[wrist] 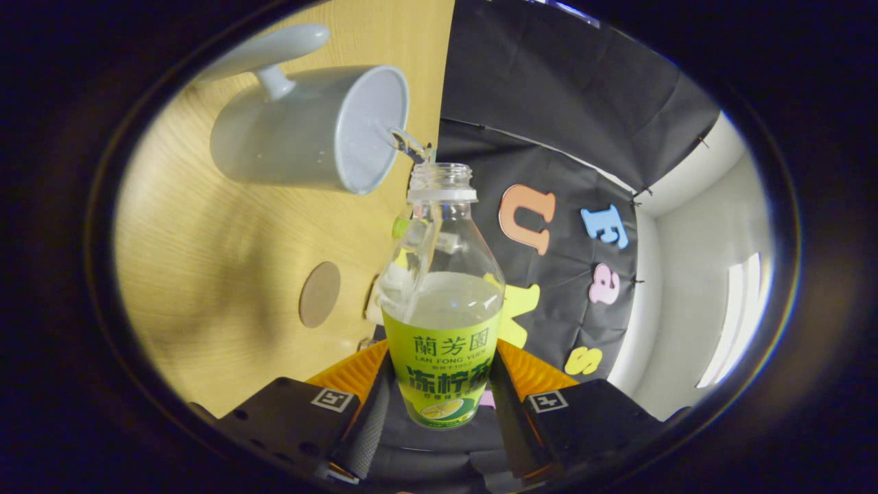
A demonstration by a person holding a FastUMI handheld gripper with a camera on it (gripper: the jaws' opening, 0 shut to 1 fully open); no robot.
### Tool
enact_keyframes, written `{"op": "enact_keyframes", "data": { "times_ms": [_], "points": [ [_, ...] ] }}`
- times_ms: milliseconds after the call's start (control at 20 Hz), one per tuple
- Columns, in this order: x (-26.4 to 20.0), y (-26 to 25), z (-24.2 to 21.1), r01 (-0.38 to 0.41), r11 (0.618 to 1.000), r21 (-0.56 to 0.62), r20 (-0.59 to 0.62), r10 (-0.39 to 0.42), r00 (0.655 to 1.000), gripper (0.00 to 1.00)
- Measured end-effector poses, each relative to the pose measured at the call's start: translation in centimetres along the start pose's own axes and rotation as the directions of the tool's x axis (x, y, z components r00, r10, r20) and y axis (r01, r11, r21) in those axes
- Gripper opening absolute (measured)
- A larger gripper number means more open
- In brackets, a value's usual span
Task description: Take the bottle from table, then pour the juice into the cup, finally place the bottle on the coaster
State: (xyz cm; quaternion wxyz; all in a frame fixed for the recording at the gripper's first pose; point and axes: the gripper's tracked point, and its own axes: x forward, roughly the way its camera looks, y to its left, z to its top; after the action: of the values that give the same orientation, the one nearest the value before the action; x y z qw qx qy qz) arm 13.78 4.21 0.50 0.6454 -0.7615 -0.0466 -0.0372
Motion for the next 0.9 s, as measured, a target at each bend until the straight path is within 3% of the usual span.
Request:
{"op": "enact_keyframes", "data": {
  "times_ms": [900],
  "points": [
    [0.53,-0.36,0.12,0.085,0.991,-0.099,-0.014,-0.087,0.996,0.77]
  ]
}}
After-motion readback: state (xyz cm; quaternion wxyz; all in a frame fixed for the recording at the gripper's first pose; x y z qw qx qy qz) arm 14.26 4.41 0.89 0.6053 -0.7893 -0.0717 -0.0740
